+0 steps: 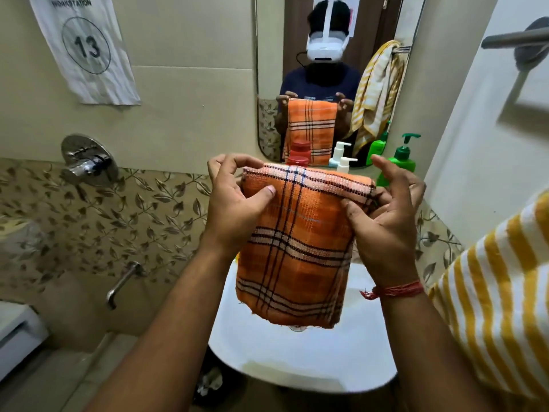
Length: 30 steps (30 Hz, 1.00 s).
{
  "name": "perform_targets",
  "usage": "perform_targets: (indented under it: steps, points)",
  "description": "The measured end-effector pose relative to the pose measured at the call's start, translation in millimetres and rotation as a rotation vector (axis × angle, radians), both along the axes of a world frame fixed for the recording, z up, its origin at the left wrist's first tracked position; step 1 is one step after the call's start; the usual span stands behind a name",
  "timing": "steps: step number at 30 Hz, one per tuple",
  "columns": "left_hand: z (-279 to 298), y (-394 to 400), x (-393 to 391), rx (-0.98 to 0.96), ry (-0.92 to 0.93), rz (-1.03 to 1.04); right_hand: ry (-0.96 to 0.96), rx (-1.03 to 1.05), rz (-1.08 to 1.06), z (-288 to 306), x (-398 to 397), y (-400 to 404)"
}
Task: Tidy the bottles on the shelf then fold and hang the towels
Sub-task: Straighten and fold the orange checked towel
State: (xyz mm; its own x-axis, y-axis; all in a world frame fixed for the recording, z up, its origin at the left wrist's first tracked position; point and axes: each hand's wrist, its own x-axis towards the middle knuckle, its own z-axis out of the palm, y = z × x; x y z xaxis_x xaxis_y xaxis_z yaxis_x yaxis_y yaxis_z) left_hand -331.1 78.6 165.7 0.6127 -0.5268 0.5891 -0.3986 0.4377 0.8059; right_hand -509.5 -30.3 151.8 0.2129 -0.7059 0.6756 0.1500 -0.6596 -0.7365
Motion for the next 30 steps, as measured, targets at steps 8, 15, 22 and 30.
perform_targets:
  steps: [8,15,22,30]
  points:
    - [12,-31,24,0.063,-0.237,-0.041,0.281,-0.284,-0.241,27,12,-6]
    - [20,-89,66,-0.101,-0.105,-0.147,-0.013,0.000,-0.299,44,42,-21]
    - [54,-129,68,-0.165,-0.164,-0.464,0.223,-0.120,-0.667,81,50,-17]
    - [117,-189,30,-0.195,-0.504,-0.547,1.008,-0.307,-1.121,179,13,-5]
